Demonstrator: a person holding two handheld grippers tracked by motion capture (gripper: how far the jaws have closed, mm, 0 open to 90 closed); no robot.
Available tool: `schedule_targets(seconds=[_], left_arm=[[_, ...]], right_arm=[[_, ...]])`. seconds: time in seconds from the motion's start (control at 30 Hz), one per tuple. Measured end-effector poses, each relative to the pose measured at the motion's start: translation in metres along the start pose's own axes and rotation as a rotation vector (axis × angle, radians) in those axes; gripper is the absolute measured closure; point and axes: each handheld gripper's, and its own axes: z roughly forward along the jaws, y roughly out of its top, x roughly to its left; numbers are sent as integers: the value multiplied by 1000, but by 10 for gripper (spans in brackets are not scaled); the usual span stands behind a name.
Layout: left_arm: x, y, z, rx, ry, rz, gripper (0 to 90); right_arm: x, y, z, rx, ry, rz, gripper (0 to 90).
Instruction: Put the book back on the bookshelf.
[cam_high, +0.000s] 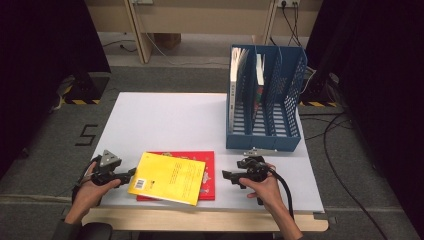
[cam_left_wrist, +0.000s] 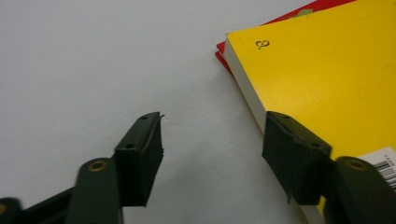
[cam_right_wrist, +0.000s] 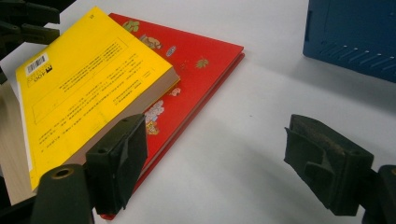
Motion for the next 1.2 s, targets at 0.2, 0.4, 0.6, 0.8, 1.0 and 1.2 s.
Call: schedule_targets(seconds=[0.2, 0.4, 0.6, 0.8, 1.0, 1.2], left_arm=[[-14, 2, -8, 15, -22, 43, 477], [-37, 7, -2, 33, -131, 88, 178], [-52, 14, 1, 32, -60, 126, 159], [-63, 12, 1, 4, -66, 119, 230], [-73, 10, 0, -3, -98, 119, 307], [-77, 7, 4, 25, -125, 125, 241]], right_arm=[[0, -1, 1, 7, 3, 1, 223], [0, -1, 2, 10, 6, 2, 224], [1, -1, 1, 15, 14, 10, 225], [5, -4, 5, 30, 39, 11, 228], [7, -8, 12, 54, 75, 34, 232], [9, -14, 24, 98, 98, 50, 226]])
